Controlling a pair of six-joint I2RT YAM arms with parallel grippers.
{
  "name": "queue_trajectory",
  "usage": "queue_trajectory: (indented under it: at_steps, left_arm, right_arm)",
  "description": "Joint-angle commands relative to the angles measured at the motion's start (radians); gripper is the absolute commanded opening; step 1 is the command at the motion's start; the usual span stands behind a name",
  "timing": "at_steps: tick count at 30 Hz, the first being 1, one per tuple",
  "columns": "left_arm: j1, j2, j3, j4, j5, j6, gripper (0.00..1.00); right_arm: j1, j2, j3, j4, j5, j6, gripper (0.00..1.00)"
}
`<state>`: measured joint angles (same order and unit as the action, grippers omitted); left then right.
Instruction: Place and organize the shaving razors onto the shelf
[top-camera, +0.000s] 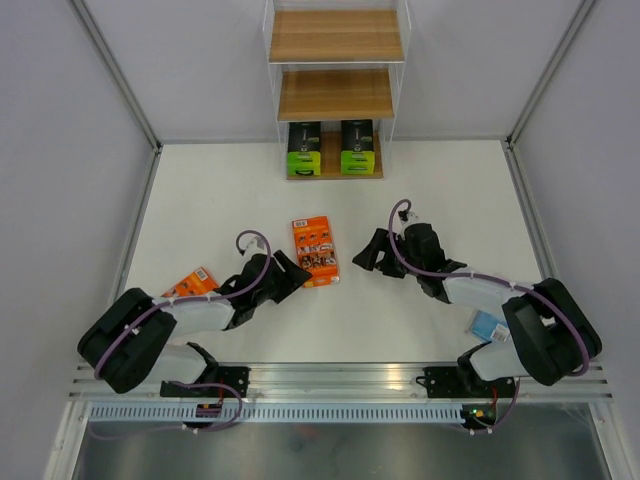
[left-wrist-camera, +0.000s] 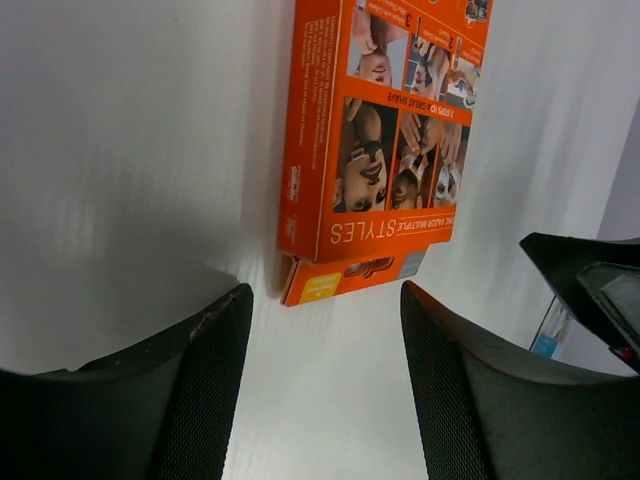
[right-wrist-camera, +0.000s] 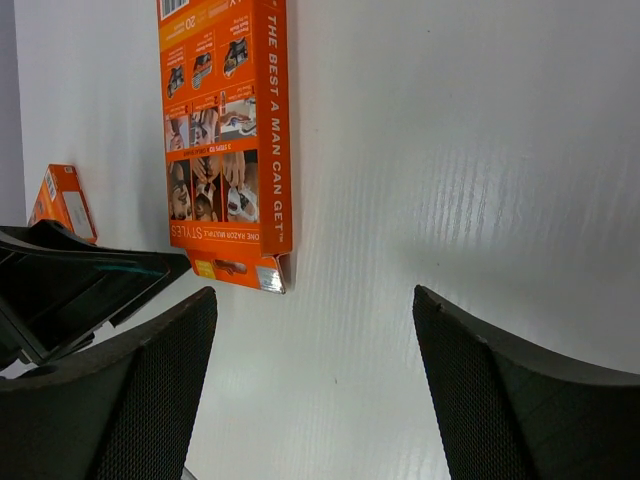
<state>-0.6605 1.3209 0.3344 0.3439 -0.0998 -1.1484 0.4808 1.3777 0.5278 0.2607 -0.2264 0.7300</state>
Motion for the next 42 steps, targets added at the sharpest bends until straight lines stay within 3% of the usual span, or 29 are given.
queue_trajectory:
  at_steps: [1, 11, 18, 23, 35, 42]
  left_arm:
    - [-0.014, 0.090, 0.011, 0.101, -0.003, -0.057, 0.66]
    - [-0.027, 0.218, 0.026, 0.237, 0.031, -0.042, 0.63]
    - [-0.030, 0.224, -0.015, 0.369, 0.034, -0.014, 0.62]
    - [-0.030, 0.219, -0.002, 0.354, 0.025, 0.012, 0.62]
    - [-0.030, 0.228, 0.028, 0.359, 0.046, 0.041, 0.61]
    - [-0.030, 0.221, 0.037, 0.348, 0.043, 0.049, 0.61]
  right_arm:
    - [0.010, 0.043, 0.000, 0.092, -0.036, 0.022, 0.85]
    - [0.067, 0.184, 0.035, 0.198, -0.062, 0.049, 0.85]
    - [0.087, 0.280, 0.015, 0.333, -0.050, 0.080, 0.83]
    - [0.085, 0.313, 0.006, 0.410, -0.074, 0.124, 0.76]
    - [0.087, 0.325, -0.094, 0.454, -0.134, 0.086, 0.71]
    - [0.085, 0.389, -0.065, 0.518, -0.125, 0.086, 0.67]
